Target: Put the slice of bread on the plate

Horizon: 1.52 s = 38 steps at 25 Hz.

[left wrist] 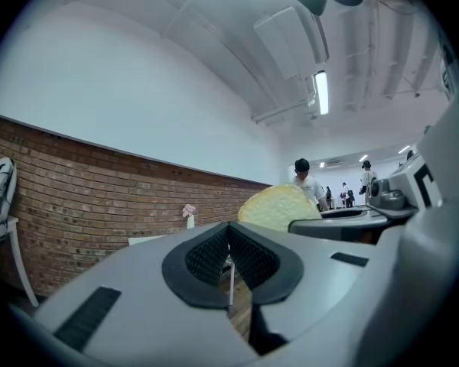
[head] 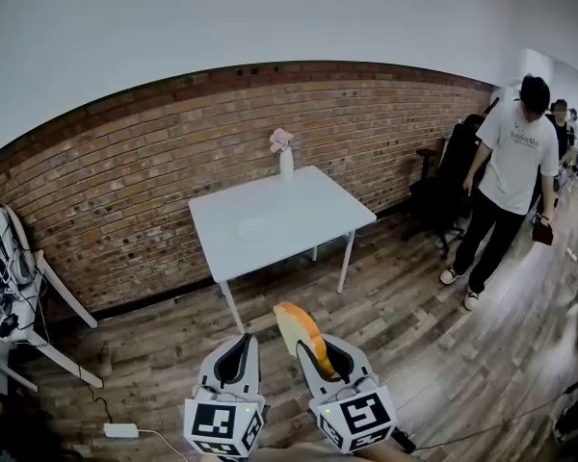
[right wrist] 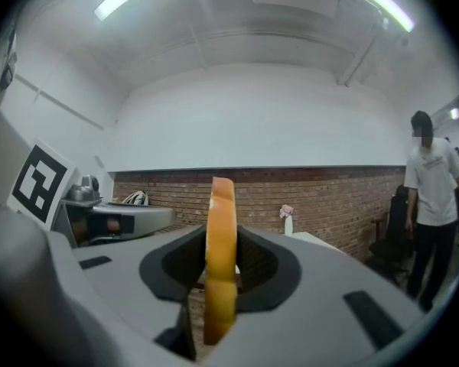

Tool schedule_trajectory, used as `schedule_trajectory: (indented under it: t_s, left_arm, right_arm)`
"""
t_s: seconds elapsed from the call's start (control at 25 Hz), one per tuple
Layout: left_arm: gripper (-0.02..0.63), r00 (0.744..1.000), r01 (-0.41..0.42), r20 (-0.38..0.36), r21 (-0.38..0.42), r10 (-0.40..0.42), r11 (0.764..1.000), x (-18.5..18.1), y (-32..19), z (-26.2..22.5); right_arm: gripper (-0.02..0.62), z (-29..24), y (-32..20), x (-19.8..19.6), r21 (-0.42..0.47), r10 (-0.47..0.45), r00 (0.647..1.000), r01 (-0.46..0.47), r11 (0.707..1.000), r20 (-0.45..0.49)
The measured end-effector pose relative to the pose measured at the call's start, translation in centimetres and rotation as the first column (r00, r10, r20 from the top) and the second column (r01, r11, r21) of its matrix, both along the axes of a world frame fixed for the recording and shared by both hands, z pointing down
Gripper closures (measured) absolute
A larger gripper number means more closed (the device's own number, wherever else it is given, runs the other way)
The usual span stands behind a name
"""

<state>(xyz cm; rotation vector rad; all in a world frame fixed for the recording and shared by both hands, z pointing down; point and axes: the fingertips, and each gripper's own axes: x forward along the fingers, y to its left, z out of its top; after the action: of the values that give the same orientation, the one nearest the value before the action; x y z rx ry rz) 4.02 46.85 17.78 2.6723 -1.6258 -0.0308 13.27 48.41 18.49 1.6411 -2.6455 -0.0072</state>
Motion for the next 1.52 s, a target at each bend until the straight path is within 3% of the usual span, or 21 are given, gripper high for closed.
schedule_trajectory:
  t_s: [0.24,0.52,0.84,1.08,1.52]
  left_arm:
    - [0.595,0.999,0.053,0.0,-0.01,-0.053,0.999,-0.7,-0.4,0.6]
    - [0.595,0.993,0.117,-0.005,-0.035,-0.117,0.992,-3.3,-3.0,1.2]
    - [0.595,0.993,0.116,-0.016,-0.031,-0.116,0.993,-4.5,-10.1,2.4]
    - [0.595,0.995,0.094,-0.028,-0.039,-0.095,0.995,-6.1,-19.9,4.0]
    - [0.595,1.0,-0.01,-0.017,-0.106,0.008,0.994,-10.1,-44.3,3.4]
  right_arm:
    - [0.497,0.5,-0.8,2.6,-0.016,0.028,0.999,-0.027,1.0,0.036]
    - [0.497,1.4,-3.7,2.9,-0.042,0.041,0.998,-0.039,0.998,0.045]
    - [0.497,2.5,-10.2,2.6,-0.041,0.059,0.997,-0.058,0.998,0.039]
    - [0.497,3.9,-19.6,0.4,-0.048,0.072,0.997,-0.071,0.996,0.027]
    - [0.498,2.9,-43.3,-4.3,-0.11,0.146,0.989,-0.145,0.983,0.007]
